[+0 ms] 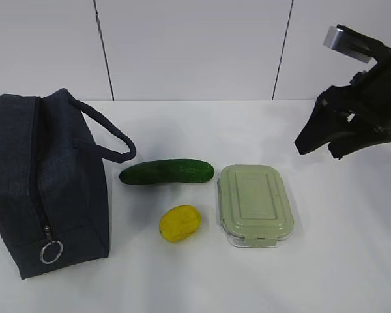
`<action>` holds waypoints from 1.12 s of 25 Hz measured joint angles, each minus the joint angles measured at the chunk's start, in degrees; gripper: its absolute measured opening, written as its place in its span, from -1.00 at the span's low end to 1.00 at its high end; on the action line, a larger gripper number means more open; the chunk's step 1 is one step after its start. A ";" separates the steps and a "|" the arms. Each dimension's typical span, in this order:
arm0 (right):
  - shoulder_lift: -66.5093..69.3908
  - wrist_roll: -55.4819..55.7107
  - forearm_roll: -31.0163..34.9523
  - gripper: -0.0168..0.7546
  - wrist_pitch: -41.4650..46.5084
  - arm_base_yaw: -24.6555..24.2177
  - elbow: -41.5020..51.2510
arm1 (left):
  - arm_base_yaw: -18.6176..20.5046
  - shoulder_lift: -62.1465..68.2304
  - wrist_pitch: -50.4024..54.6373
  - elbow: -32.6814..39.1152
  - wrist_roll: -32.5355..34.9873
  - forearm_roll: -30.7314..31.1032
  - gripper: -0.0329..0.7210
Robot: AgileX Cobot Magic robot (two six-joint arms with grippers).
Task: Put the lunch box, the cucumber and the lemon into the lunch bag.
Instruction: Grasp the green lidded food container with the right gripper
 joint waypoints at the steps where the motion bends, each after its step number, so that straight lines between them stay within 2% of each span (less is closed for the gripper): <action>1: 0.55 0.00 0.10 0.57 0.67 0.00 -1.05 | 0.00 0.00 0.00 0.00 0.00 0.00 -0.27; 14: 1.66 -0.05 -0.22 0.52 2.13 0.00 -3.48 | 0.00 0.00 0.00 0.00 0.00 0.00 -0.27; 20: 3.21 -3.12 4.73 0.52 4.15 0.00 -3.69 | 0.00 0.00 0.00 0.00 0.00 0.00 -0.27; 28: 3.73 -4.41 6.47 0.52 3.45 0.00 -3.69 | 0.00 0.00 0.00 0.00 0.00 0.00 -0.27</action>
